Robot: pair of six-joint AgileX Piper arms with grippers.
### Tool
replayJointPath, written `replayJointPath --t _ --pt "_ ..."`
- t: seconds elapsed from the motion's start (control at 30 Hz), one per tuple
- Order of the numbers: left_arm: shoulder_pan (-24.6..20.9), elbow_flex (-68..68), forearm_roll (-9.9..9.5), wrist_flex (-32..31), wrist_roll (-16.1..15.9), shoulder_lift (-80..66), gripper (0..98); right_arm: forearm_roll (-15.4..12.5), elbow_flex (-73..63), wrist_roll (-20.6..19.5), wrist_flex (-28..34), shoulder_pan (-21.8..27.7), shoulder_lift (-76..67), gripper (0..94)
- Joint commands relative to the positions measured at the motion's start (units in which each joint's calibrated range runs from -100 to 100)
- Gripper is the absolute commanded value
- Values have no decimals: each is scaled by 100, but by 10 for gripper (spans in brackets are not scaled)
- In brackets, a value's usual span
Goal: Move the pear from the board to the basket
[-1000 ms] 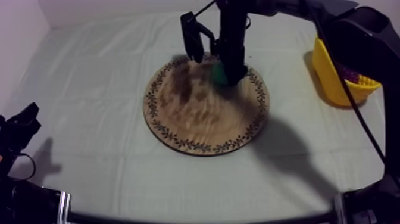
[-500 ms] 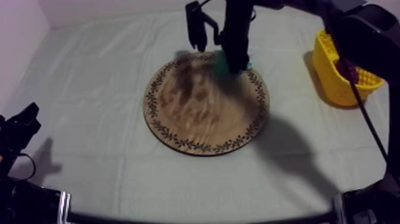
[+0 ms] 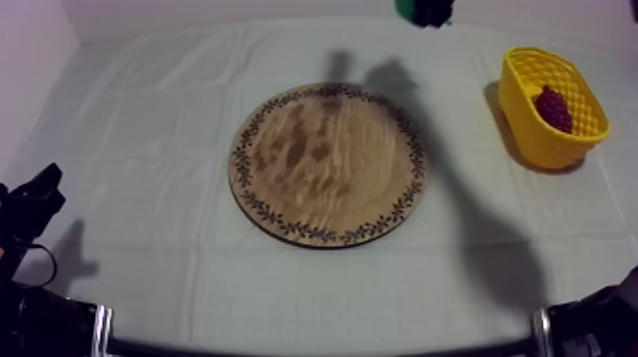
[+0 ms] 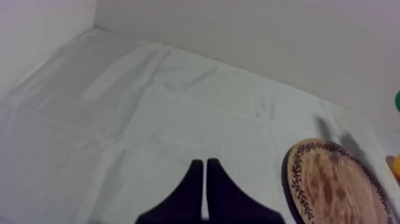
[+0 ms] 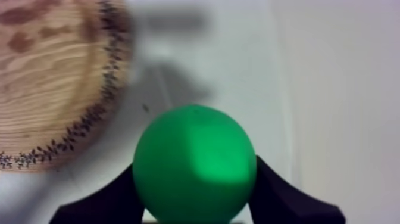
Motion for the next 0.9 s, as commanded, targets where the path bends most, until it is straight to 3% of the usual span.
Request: replayJointPath --t 0.0,0.33,0.5,0.87 --pt "2 0 -1 -1 1 0 1 40 239 -272 -113 258 -467 376" --pt "2 0 -1 -1 1 0 1 266 1431 -1081 -776 1331 -1476 379" --pt "2 0 -1 -1 1 0 1 246 2144 -1556 -1074 1770 -1768 377" --pt "2 0 -1 -1 1 0 1 84 3894 -2106 -1726 2137 -2127 391"
